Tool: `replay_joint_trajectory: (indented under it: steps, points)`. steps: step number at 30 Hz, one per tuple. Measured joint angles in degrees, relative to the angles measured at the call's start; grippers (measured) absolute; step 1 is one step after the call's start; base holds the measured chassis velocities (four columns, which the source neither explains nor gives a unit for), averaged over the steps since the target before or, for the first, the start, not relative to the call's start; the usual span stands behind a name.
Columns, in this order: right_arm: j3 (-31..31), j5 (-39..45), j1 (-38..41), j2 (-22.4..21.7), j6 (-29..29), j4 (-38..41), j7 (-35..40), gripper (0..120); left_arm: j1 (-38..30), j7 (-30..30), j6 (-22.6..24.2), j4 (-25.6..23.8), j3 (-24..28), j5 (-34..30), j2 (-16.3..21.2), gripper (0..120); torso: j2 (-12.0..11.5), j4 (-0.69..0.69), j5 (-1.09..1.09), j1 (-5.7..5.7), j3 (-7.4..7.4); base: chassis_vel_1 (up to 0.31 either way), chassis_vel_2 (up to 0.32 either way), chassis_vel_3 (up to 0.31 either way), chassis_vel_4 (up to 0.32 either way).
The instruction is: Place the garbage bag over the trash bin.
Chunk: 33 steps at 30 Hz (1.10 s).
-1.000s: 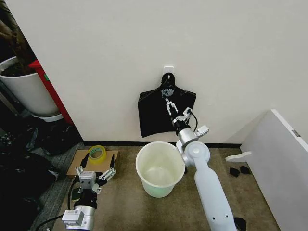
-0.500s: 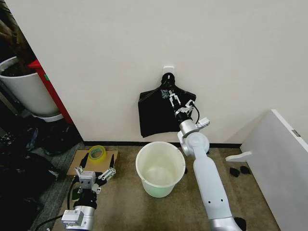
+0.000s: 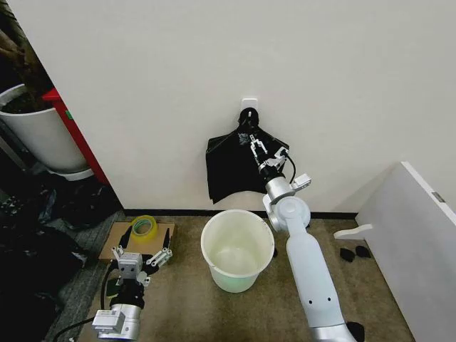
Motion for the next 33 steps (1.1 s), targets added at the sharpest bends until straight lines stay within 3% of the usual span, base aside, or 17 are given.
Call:
replay_joint_trajectory:
  steps: [3, 6, 11, 22, 33]
  points:
    - [-0.1, -0.2, -0.3, 0.0, 0.1, 0.3, 0.1, 29, -0.1, 0.0, 0.0, 0.1, 0.1, 0.0, 0.0, 100, 0.0, 0.0, 0.0, 0.0, 0.0, 0.0, 0.0, 0.0, 0.0]
    - [-0.4, -0.6, -0.9, 0.0, 0.3, 0.8, 0.2, 13, -0.2, 0.0, 0.0, 0.2, 0.3, 0.0, 0.1, 100, 0.0, 0.0, 0.0, 0.0, 0.0, 0.0, 0.0, 0.0, 0.0]
    - [-1.0, -1.0, -1.8, 0.0, 0.4, 1.6, 0.2, 0, -0.2, 0.0, 0.0, 0.2, 0.4, 0.0, 0.2, 100, 0.0, 0.0, 0.0, 0.0, 0.0, 0.0, 0.0, 0.0, 0.0]
    - [-4.3, -6.5, -7.5, -1.2, 1.0, 7.1, 0.2, 0, -0.5, 0.0, 0.0, 0.4, 0.9, 0.0, 0.1, 100, 0.0, 0.01, 0.01, 0.0, 0.0, 0.0, 0.0, 0.0, 0.0]
    - [-6.3, -16.6, -20.5, -9.7, 2.5, 20.2, -1.6, 0, -1.9, 0.0, 0.0, 1.6, 1.8, -0.2, 0.4, 100, 0.0, -0.01, 0.01, 0.0, 0.0, 0.0, 0.0, 0.0, 0.0]
